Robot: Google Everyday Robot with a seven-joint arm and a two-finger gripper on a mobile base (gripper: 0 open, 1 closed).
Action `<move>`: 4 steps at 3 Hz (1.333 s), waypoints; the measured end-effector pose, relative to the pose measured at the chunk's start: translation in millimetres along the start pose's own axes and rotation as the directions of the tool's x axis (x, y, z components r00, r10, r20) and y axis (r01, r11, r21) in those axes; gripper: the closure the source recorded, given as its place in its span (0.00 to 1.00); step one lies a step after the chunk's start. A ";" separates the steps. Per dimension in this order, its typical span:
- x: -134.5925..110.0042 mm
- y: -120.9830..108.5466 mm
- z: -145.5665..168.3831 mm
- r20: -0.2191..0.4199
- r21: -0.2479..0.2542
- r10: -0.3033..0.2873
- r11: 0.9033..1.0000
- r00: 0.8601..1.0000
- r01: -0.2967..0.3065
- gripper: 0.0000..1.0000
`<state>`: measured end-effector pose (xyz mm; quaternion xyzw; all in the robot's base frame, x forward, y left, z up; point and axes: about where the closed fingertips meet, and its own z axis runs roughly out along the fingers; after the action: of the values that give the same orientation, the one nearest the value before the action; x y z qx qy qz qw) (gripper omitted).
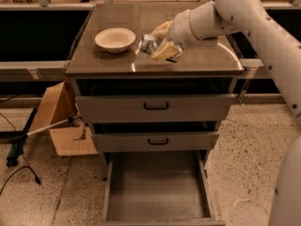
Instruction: Pick redbull can from bottom drawer and place on counter
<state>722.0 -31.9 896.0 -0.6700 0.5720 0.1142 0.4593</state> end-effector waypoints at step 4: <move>29.3 -12.6 21.9 -0.023 -0.022 0.024 0.999 0.999 -0.025 0.59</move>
Offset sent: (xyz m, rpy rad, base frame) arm 0.0405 -0.0110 -0.0357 -0.0325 0.0484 -0.0189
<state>750.5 -35.9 870.1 -0.6693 0.5840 0.1184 0.4437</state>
